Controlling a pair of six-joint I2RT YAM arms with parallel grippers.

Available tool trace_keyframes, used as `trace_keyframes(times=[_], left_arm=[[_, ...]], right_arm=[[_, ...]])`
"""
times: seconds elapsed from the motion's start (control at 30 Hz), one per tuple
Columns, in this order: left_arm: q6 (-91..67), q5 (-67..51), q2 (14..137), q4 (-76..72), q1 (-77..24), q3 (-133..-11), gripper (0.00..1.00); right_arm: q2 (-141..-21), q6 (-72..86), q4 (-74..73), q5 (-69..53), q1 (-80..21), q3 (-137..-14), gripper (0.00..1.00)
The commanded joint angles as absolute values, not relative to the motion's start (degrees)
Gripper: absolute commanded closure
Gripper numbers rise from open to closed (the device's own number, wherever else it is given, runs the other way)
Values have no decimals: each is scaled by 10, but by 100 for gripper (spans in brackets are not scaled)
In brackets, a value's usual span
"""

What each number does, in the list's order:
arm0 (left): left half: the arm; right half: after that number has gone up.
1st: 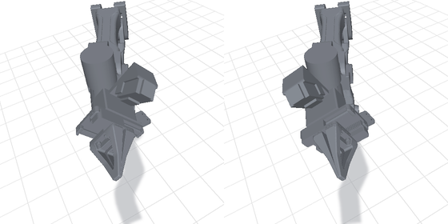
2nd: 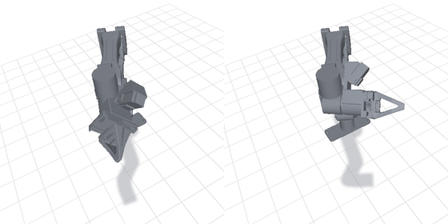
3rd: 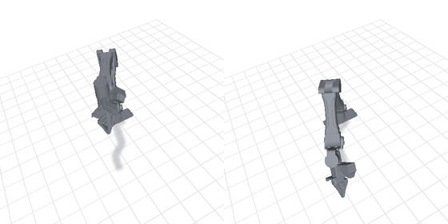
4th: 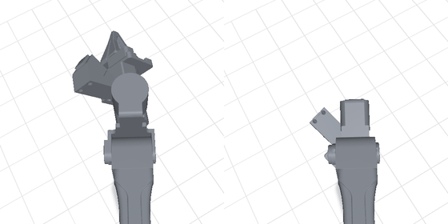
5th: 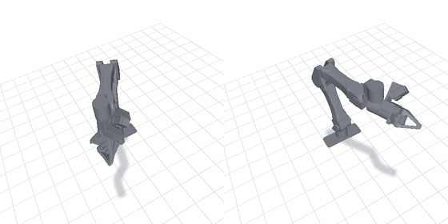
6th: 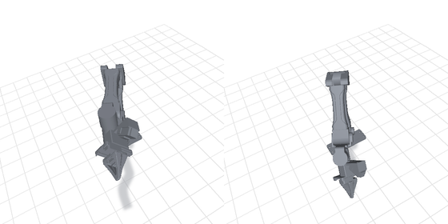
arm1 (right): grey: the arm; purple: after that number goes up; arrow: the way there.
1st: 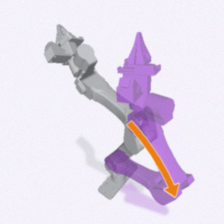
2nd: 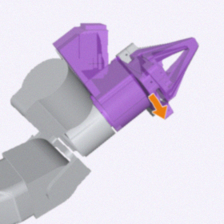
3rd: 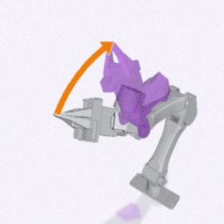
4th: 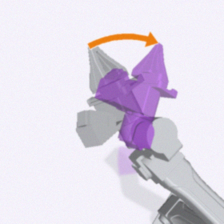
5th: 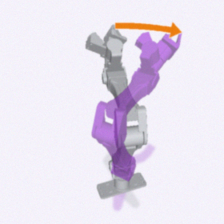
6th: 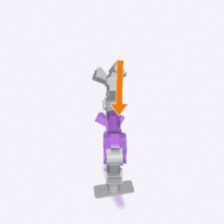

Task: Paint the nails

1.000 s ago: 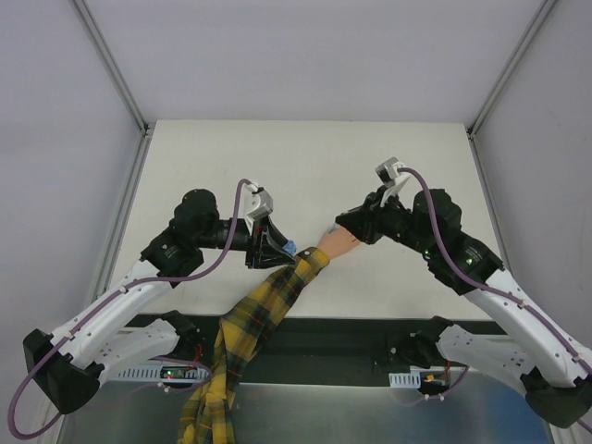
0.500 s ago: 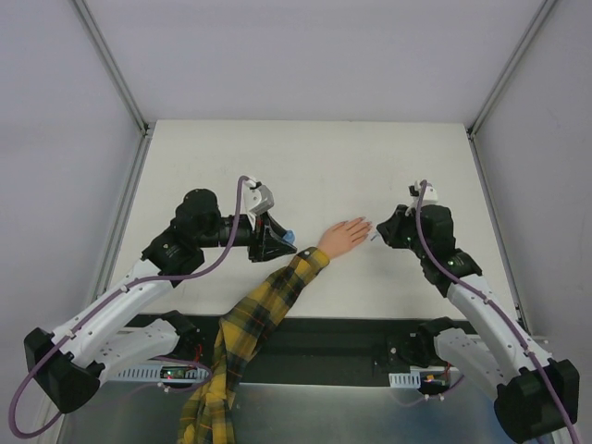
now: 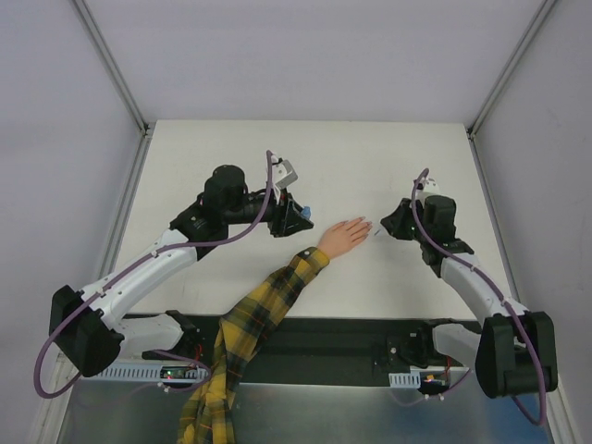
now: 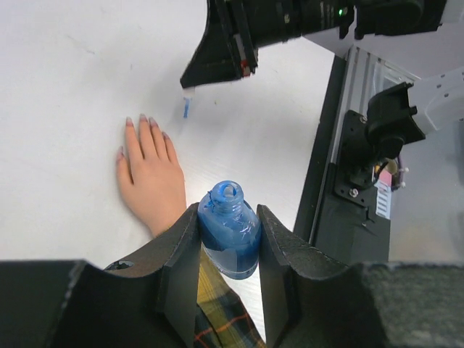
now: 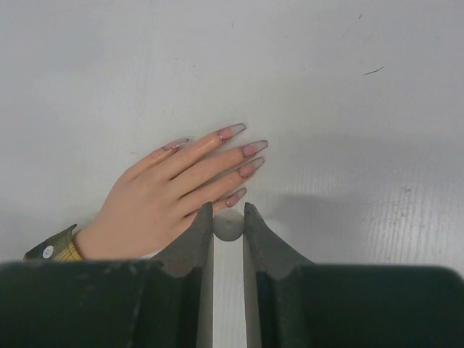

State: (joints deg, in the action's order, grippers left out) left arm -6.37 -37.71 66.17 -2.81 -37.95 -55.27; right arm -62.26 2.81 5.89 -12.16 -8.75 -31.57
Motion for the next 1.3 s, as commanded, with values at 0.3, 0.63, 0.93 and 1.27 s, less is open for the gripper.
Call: trace_keyframes(times=[0.3, 0.63, 0.93, 1.27], left_arm=[[-32, -370, 698, -118, -385, -577, 100], [-31, -366, 693, -120, -392, -560, 100], [-38, -369, 696, -123, -395, -563, 100], [-42, -377, 693, -128, -395, -563, 100]], right_arm=[[-723, 10, 200, -198, -76, -323, 100], [-737, 16, 220, -193, -76, -315, 100], [-756, 8, 210, -191, -76, -319, 100], [-769, 10, 214, -193, -76, -323, 100]])
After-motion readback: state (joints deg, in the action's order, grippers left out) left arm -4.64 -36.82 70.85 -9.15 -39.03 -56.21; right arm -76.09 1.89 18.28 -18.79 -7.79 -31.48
